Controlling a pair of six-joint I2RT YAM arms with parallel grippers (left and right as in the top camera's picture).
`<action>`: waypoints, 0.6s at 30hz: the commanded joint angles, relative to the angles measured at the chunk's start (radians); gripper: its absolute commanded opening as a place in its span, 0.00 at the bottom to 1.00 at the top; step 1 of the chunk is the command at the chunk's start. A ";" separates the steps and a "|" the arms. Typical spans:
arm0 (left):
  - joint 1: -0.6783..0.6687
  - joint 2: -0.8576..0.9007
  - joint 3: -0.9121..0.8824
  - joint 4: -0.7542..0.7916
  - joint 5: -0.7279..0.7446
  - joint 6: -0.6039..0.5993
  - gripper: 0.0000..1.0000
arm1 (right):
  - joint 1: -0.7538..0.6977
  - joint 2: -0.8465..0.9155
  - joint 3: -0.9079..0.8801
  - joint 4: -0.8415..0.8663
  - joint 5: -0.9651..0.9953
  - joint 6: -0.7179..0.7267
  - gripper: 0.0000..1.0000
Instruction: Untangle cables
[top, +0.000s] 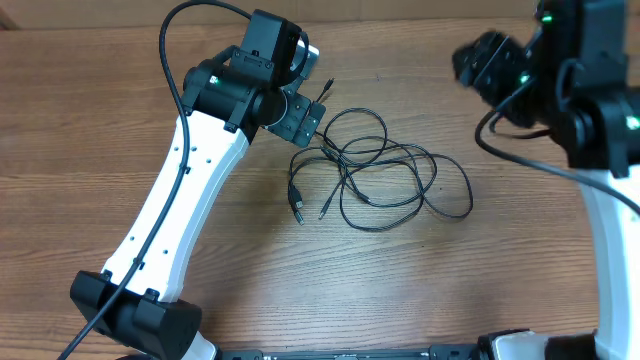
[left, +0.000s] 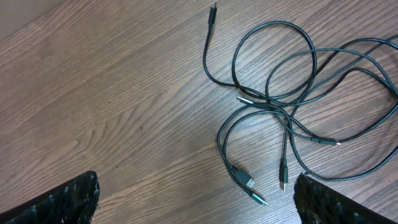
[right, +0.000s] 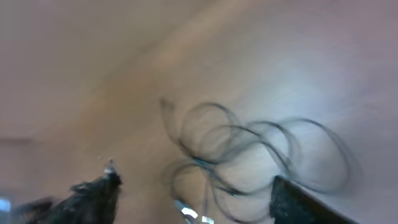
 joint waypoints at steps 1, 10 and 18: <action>0.005 0.005 -0.003 0.004 0.010 -0.014 1.00 | -0.002 0.045 -0.035 -0.058 0.095 0.031 0.88; 0.006 0.005 -0.003 0.004 0.010 -0.014 1.00 | -0.002 0.085 -0.322 -0.097 0.235 0.437 1.00; 0.005 0.005 -0.004 0.004 0.010 -0.014 1.00 | -0.002 0.085 -0.764 0.299 0.074 0.478 1.00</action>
